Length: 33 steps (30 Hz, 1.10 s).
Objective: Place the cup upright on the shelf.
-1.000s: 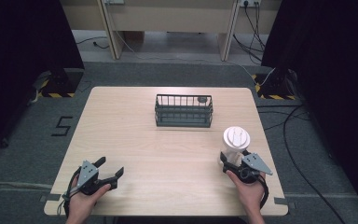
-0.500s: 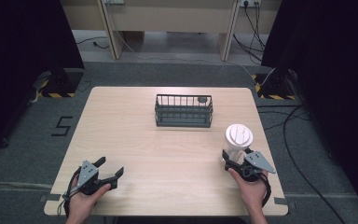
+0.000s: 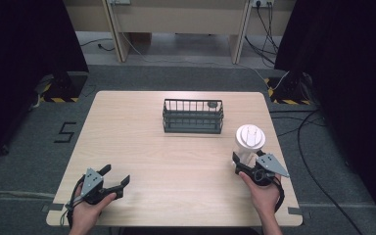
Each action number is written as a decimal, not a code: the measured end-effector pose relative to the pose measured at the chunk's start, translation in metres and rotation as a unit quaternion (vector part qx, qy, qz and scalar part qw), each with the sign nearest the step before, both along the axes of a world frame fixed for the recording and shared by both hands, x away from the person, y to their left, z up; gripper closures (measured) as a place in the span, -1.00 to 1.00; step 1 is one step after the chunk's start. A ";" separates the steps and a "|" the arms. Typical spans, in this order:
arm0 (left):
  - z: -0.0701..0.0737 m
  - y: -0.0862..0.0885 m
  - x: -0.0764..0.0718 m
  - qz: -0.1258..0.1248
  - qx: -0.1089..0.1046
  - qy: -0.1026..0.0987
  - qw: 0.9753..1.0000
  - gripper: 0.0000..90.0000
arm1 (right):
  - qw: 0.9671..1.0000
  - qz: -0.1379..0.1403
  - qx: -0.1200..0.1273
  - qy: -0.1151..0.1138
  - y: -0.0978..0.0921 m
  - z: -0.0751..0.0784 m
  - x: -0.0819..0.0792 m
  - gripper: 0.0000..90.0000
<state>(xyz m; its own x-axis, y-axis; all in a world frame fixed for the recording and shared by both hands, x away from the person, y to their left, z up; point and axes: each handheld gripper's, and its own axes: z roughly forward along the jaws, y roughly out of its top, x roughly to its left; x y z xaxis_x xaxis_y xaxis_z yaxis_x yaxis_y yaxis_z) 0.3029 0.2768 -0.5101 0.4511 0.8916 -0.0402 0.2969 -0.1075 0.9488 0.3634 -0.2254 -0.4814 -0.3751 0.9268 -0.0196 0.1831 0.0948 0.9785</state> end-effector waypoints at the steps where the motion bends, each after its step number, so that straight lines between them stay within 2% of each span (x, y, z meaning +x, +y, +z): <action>1: 0.000 0.000 0.000 0.000 0.000 0.000 1.000 -0.66 | 1.000 0.000 -0.002 -0.002 0.000 0.001 0.001 -0.59; 20: 0.000 0.000 0.000 0.000 0.000 -0.001 1.000 -0.66 | 1.000 0.006 0.004 -0.013 0.010 0.021 0.016 -0.59; 33: 0.000 0.000 0.000 0.000 -0.001 -0.001 1.000 -0.66 | 1.000 0.009 0.006 -0.009 0.018 0.029 0.029 -0.59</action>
<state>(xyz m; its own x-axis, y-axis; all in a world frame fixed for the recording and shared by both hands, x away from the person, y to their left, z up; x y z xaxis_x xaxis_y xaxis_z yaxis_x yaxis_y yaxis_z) 0.3029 0.2771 -0.5097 0.4513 0.8915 -0.0403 0.2944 -0.1061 0.9498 0.3929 -0.2074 -0.4528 -0.3923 0.9197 -0.0164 0.1630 0.0871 0.9828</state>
